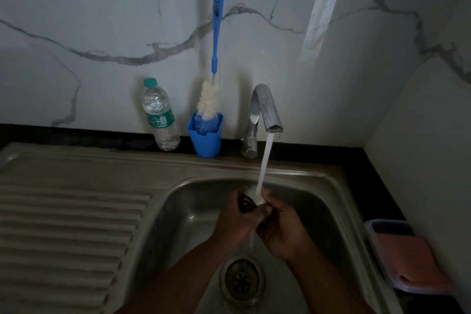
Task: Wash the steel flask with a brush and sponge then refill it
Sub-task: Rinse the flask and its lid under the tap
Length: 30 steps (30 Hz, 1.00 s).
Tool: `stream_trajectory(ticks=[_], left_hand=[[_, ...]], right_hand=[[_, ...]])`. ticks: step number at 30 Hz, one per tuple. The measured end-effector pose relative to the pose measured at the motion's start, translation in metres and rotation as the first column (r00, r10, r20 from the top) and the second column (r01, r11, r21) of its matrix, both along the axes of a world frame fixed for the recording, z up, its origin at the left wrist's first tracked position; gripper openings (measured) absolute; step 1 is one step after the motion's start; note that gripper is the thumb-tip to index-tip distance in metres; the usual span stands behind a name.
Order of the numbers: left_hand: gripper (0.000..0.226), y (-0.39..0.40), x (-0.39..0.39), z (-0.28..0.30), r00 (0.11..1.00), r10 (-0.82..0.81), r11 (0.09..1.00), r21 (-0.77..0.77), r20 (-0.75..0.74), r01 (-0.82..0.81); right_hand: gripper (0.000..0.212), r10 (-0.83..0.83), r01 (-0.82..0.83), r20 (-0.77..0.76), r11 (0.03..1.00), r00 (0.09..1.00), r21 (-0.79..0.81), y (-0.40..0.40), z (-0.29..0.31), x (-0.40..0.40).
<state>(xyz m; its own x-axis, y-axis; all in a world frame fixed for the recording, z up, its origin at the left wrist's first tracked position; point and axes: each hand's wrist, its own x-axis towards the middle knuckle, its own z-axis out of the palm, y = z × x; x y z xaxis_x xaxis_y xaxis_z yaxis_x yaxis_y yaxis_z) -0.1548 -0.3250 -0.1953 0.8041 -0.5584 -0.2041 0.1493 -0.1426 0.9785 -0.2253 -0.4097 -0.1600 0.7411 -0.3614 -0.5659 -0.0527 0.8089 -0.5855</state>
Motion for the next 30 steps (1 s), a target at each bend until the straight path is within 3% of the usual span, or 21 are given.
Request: stream_trajectory(ticks=[5,6,8,10,13,17,21,24,26,28,30], left_hand=[[0.062,0.022,0.001,-0.012,0.955,-0.118,0.993,0.052,0.272,0.108],[0.067,0.027,0.002,-0.017,0.935,-0.151,0.987,0.097,0.321,0.126],[0.073,0.034,0.002,-0.023,0.911,-0.207,0.972,0.178,0.357,0.151],[0.073,0.038,0.002,-0.021,0.919,-0.224,0.965,0.204,0.326,0.163],[0.089,0.035,0.005,-0.007,0.920,-0.220,0.966,0.206,0.323,0.159],[0.082,0.015,0.001,0.016,0.938,-0.148,0.977,0.192,0.312,0.090],[0.085,-0.003,-0.006,0.030,0.911,-0.247,0.968,0.128,0.329,0.216],[0.088,-0.011,-0.014,0.030,0.926,-0.218,0.976,0.061,0.307,0.209],[0.098,-0.013,-0.016,0.024,0.935,-0.231,0.973,0.041,0.268,0.228],[0.107,-0.009,-0.016,0.016,0.932,-0.253,0.967,0.041,0.260,0.252],[0.108,-0.003,-0.014,0.004,0.945,-0.230,0.972,0.018,0.232,0.233]], right_hand=[[0.031,-0.011,0.003,0.059,0.990,0.998,0.139,0.005,-0.013,-0.006],[0.032,0.014,-0.019,0.051,0.994,0.999,0.104,0.006,-0.015,-0.006],[0.043,0.101,-0.107,-0.043,0.984,0.994,-0.145,0.007,-0.021,-0.004],[0.068,0.142,-0.222,-0.206,0.865,0.968,-0.449,0.011,-0.019,-0.003],[0.112,0.107,-0.306,-0.316,0.657,0.943,-0.689,0.020,-0.001,-0.003],[0.115,0.015,-0.293,-0.326,0.483,0.945,-0.825,0.023,0.018,-0.002],[0.114,-0.034,-0.364,-0.390,0.291,0.920,-0.885,0.005,0.027,-0.011],[0.112,-0.034,-0.363,-0.378,0.210,0.925,-0.908,-0.005,0.033,-0.020],[0.105,-0.035,-0.342,-0.362,0.255,0.931,-0.904,-0.010,0.033,-0.024],[0.091,0.005,-0.317,-0.355,0.461,0.935,-0.829,-0.014,0.030,-0.027],[0.064,0.123,-0.249,-0.237,0.734,0.964,-0.632,-0.013,0.032,-0.029]])
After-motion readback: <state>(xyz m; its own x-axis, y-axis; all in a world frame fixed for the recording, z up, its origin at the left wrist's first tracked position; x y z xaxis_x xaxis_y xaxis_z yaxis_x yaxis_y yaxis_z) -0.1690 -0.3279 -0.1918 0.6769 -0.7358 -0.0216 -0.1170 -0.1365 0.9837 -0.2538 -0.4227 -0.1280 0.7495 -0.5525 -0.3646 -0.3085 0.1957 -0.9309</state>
